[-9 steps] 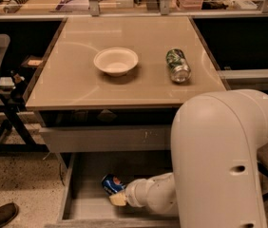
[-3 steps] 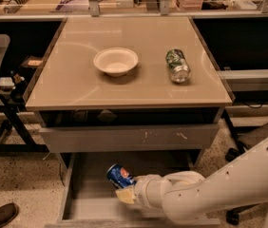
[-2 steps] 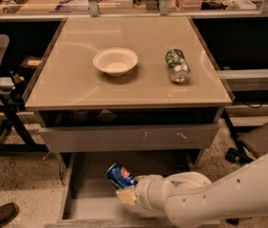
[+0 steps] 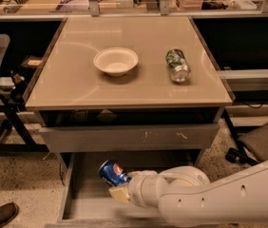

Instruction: Pick pepsi can from middle drawer and place on counter

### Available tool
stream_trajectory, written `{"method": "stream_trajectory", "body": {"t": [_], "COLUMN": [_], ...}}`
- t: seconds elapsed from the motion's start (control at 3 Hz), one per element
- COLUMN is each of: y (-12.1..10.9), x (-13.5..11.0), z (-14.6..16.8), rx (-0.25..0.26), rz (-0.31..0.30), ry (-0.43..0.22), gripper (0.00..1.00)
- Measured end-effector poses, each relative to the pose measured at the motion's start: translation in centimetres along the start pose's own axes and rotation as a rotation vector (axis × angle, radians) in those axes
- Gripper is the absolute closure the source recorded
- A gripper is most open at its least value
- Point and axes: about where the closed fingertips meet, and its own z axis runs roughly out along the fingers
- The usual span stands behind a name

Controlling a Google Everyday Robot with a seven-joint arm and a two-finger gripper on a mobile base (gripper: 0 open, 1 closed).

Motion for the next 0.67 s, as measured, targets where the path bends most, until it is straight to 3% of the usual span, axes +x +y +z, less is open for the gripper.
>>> {"method": "stream_trajectory", "body": {"t": [0.67], "y": [1.4], "x": [-4.0], "z": [-1.3], "rx": [0.017], "rz": [-0.056], "ry": [-0.021], "gripper": [1.0]}}
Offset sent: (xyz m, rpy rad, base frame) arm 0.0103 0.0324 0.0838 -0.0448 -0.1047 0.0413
